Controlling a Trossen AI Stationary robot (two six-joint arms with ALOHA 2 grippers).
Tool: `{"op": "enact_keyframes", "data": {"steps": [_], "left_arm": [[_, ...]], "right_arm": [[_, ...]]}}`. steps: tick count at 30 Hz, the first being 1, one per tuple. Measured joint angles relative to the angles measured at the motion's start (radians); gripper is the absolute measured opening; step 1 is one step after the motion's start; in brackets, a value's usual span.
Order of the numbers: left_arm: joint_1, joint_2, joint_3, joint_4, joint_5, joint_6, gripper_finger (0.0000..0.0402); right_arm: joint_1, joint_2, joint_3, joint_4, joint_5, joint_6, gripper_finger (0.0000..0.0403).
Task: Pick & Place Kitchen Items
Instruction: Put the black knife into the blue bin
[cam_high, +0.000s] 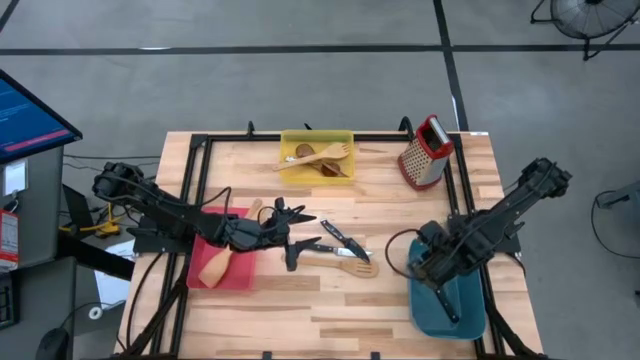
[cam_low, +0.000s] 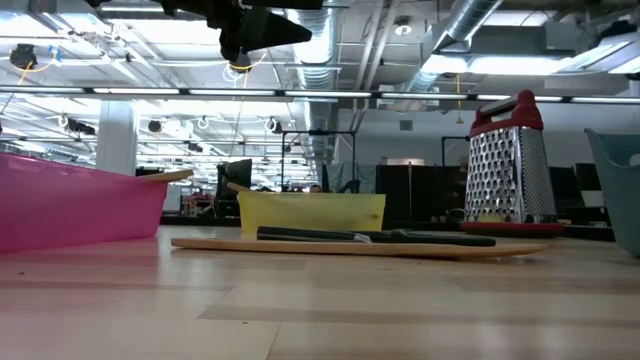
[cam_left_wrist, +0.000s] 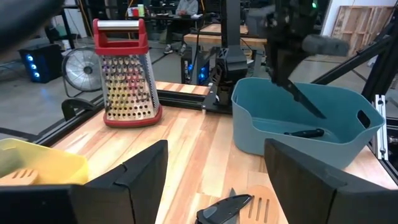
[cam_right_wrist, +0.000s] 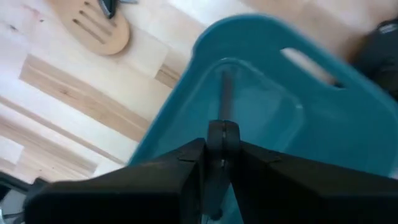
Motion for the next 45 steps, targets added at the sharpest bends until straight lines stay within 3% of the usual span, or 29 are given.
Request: {"op": "enact_keyframes", "data": {"steps": [9,19,30,45], "left_arm": [[0.0,0.0,0.0,0.0,0.0,0.0,0.0247],[0.001,0.0,0.0,0.0,-0.002,0.0,0.0242],[0.001,0.0,0.0,0.0,-0.004,0.0,0.0243],[0.001,0.0,0.0,0.0,-0.004,0.0,0.0253]], "right_arm": [[-0.007,-0.021,-0.205,0.199,-0.081,-0.006,0.005],[-0.089,-0.021,-0.317,0.332,-0.12,-0.119,0.005],[-0.12,-0.021,-0.379,0.425,-0.121,-0.166,0.0051],[-0.103,-0.021,-0.381,0.43,-0.027,-0.181,0.0111]]}}
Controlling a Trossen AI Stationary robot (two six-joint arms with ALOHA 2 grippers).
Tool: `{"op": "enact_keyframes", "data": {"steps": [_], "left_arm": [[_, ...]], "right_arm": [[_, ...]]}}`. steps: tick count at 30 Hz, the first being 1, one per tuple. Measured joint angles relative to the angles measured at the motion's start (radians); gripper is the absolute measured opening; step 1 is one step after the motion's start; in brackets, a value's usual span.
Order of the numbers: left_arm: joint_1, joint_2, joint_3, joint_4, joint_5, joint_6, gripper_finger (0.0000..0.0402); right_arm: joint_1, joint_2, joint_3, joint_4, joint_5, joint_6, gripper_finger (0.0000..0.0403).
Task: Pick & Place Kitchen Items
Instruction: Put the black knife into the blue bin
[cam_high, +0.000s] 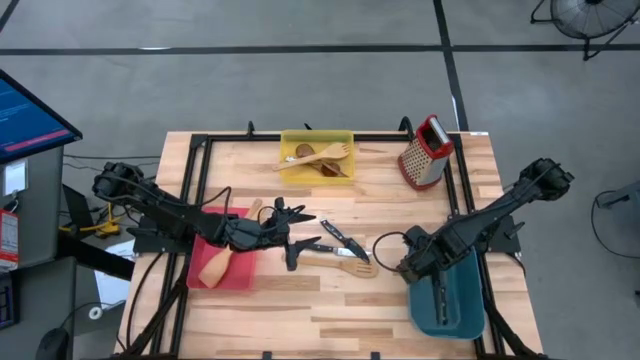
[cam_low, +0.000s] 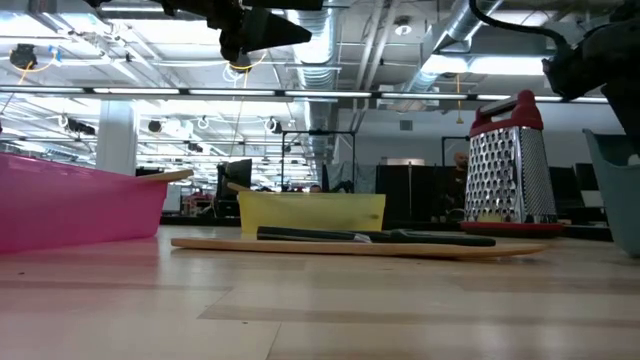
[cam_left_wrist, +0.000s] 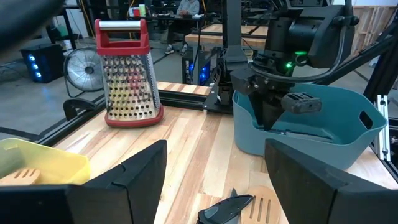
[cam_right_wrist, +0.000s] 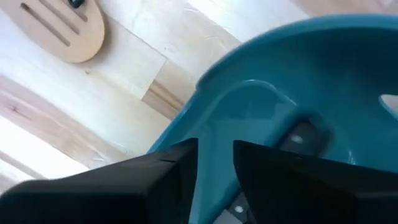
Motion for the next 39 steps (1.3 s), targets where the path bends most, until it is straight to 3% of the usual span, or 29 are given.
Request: {"op": "enact_keyframes", "data": {"steps": [3,11,15,23,29,39], "left_arm": [[0.0,0.0,0.0,-0.001,0.005,0.0,0.0258],[0.0,0.005,0.0,-0.024,0.197,0.0,0.0265],[0.0,0.005,0.0,-0.085,0.223,0.0,0.0265],[0.028,0.084,0.0,-0.125,0.351,0.061,0.0265],[0.122,0.212,0.0,-0.122,0.438,0.058,0.0265],[0.238,0.298,0.0,-0.113,0.54,0.094,0.0265]], "right_arm": [[0.0,0.0,0.016,-0.004,-0.002,-0.047,0.0131],[0.001,0.0,0.154,-0.003,-0.002,-0.154,0.0196],[0.022,0.0,0.232,-0.003,-0.001,-0.182,0.0213],[0.09,0.0,0.317,0.003,0.072,-0.145,0.0213],[0.139,0.0,0.323,0.013,0.108,-0.083,0.0206],[0.194,0.0,0.323,0.023,0.181,-0.052,0.0198]]}}
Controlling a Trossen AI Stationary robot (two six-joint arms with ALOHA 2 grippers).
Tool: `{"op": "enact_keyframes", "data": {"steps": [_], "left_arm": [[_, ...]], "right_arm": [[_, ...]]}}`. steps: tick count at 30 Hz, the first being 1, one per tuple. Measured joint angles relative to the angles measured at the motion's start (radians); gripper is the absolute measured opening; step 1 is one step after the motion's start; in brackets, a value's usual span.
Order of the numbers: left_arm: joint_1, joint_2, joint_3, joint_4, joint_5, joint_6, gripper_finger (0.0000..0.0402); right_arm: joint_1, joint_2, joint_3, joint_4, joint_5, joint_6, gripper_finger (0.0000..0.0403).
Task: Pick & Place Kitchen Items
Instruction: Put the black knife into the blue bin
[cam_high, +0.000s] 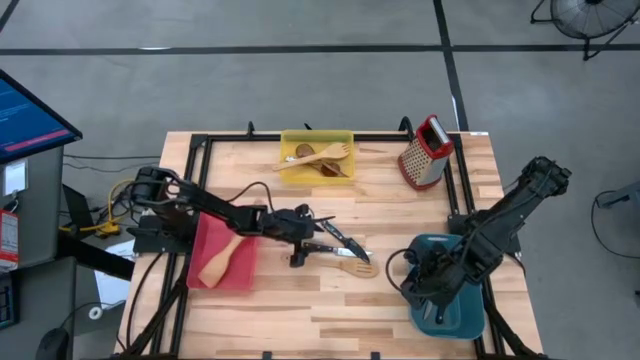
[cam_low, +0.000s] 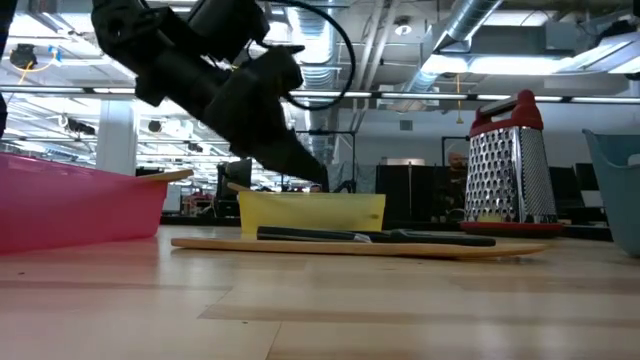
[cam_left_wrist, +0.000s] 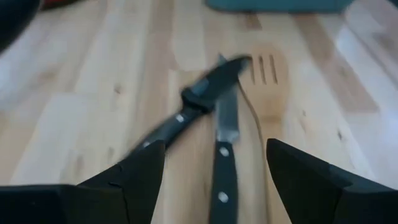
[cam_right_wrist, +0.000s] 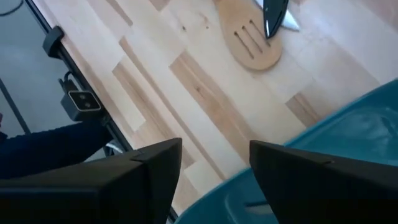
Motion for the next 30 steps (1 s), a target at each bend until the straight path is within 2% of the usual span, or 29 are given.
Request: {"op": "enact_keyframes", "data": {"steps": [8,18,23,30], "left_arm": [[-0.026,0.091,0.0,0.004,0.004,0.046,0.0265],[-0.002,0.167,0.002,0.02,0.003,0.048,0.0261],[-0.003,0.191,0.004,0.037,0.004,0.043,0.0219],[-0.004,0.181,0.003,0.027,-0.033,0.041,0.0113]], "right_arm": [[0.003,0.0,0.0,0.0,0.029,0.0,0.0192],[0.003,0.0,0.0,0.033,0.031,0.0,0.0191],[0.003,0.0,0.0,0.033,0.036,0.0,0.0191],[0.003,0.0,0.0,0.041,0.036,0.0,0.0191]]}}
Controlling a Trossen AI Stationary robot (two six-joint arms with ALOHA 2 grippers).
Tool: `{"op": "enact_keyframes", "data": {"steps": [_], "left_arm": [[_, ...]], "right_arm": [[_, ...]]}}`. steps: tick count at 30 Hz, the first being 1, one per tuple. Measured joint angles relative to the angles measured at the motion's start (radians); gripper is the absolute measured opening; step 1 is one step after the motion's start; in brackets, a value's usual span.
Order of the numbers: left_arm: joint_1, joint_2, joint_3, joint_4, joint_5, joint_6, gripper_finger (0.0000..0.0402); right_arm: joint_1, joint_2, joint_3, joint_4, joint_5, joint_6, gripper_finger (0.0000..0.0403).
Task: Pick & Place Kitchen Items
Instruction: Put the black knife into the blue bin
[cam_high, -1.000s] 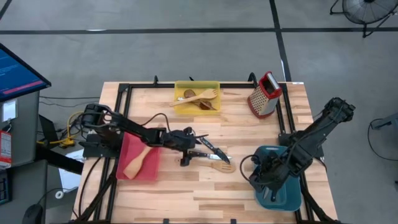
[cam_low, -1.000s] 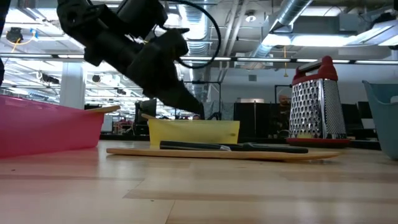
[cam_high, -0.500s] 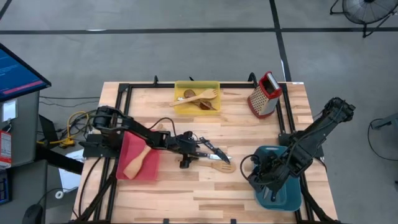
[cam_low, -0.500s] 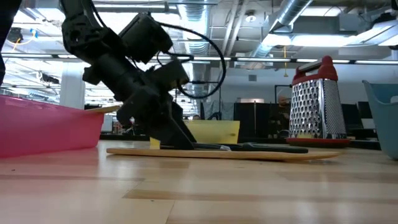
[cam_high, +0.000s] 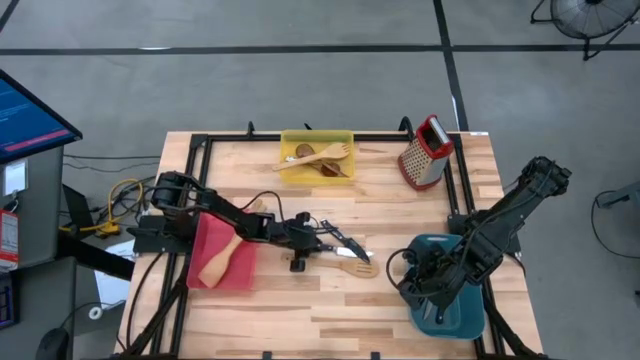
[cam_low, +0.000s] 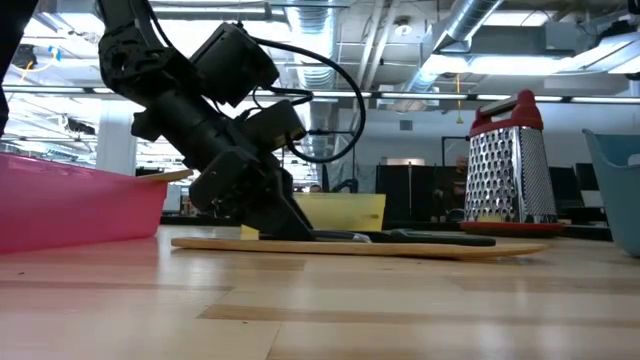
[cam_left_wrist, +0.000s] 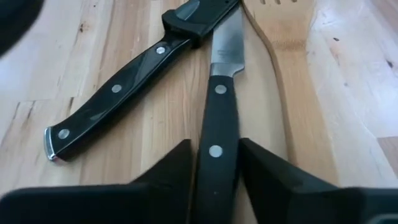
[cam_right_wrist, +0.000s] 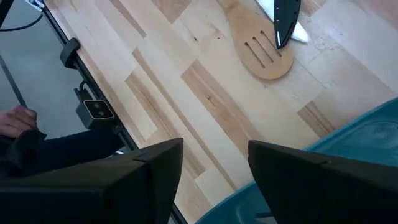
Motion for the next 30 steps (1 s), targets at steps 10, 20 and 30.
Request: {"op": "enact_keyframes", "data": {"steps": [10,20,30], "left_arm": [[0.006,-0.037,-0.006,-0.036,-0.009,-0.027,0.0057],[-0.008,-0.304,-0.006,-0.107,-0.008,-0.131,0.0058],[-0.049,-0.677,-0.005,-0.085,0.019,-0.248,0.006]], "right_arm": [[-0.001,0.0,0.0,0.013,0.001,0.0,0.0191],[-0.001,0.0,0.0,0.013,0.001,0.0,0.0191],[-0.001,0.0,0.0,0.015,0.06,-0.001,0.0191]]}}
